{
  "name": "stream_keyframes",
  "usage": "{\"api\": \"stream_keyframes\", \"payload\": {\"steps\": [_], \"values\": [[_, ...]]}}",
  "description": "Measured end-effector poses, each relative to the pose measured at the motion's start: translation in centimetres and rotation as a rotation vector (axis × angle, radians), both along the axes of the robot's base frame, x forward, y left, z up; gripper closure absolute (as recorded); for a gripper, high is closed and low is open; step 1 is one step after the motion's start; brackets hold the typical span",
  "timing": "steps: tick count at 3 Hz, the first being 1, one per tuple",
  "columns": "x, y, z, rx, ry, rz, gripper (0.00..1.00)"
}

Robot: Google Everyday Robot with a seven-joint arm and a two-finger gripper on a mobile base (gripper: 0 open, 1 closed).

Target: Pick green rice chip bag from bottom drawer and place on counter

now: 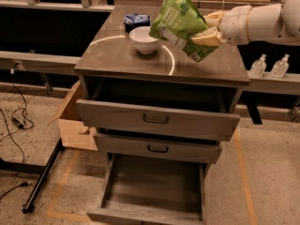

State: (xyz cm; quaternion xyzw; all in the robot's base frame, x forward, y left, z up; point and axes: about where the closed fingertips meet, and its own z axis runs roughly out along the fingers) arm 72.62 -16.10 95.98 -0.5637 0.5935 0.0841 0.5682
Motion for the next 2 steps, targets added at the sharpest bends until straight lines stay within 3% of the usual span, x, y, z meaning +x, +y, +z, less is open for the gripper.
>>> {"api": "stream_keyframes", "payload": {"steps": [1,2], "values": [[2.6,-1.5,-0.2,-0.046,-0.047,-0.067,0.81],[3.9,-3.3,-0.8,-0.070,-0.052,-0.158,0.58]]}}
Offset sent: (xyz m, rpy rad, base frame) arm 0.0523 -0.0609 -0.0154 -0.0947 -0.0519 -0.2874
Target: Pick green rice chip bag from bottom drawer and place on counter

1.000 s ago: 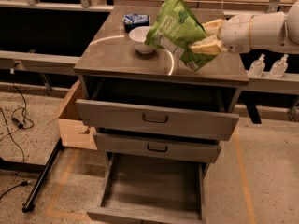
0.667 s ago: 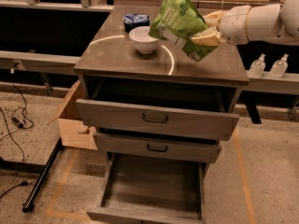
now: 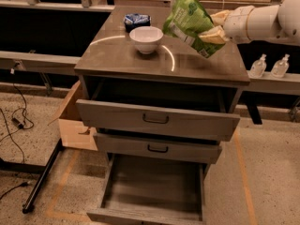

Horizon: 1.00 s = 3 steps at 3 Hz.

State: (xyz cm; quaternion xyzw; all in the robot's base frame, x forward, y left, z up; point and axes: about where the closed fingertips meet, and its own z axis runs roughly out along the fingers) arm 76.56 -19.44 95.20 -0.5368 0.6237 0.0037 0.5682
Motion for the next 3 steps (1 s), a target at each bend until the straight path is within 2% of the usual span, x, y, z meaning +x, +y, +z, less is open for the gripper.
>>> {"api": "stream_keyframes", "payload": {"steps": [1,2,3], "values": [[0.6,-1.1,-1.7,0.008,0.028,-0.057,0.35],[0.8,-1.5,-3.1,0.008,0.051,-0.085,0.12],[0.7,-1.9,-4.0,-0.006,0.061,-0.106,0.00]]}}
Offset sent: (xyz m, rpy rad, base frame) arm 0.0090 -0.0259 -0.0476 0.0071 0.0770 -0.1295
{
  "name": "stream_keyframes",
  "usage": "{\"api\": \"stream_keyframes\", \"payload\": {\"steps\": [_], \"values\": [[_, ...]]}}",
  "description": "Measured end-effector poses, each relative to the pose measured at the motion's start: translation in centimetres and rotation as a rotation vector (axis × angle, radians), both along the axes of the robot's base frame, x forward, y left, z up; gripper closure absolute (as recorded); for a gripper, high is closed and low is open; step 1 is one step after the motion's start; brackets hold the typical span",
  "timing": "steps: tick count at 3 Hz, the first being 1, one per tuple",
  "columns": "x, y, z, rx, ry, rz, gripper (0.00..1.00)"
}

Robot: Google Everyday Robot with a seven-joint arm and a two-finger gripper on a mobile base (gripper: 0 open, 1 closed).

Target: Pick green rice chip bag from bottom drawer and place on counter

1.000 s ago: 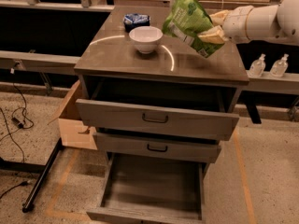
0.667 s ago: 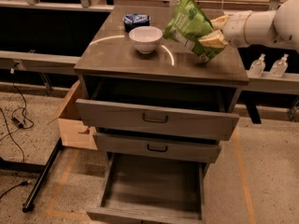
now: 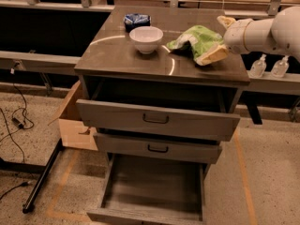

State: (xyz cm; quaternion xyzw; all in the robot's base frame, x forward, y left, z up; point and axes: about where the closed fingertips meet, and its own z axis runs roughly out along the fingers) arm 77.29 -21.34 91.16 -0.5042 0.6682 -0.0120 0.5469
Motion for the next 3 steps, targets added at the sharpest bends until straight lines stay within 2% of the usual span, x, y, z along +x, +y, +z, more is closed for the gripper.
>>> {"api": "stream_keyframes", "payload": {"steps": [1,2,3], "values": [[-1.0,-1.5,0.3,-0.014,-0.006,-0.038,0.00],[-3.0,-4.2,1.1,-0.030,-0.020,-0.102,0.00],[-3.3,-4.6,1.1,-0.032,-0.020,-0.110,0.00]]}}
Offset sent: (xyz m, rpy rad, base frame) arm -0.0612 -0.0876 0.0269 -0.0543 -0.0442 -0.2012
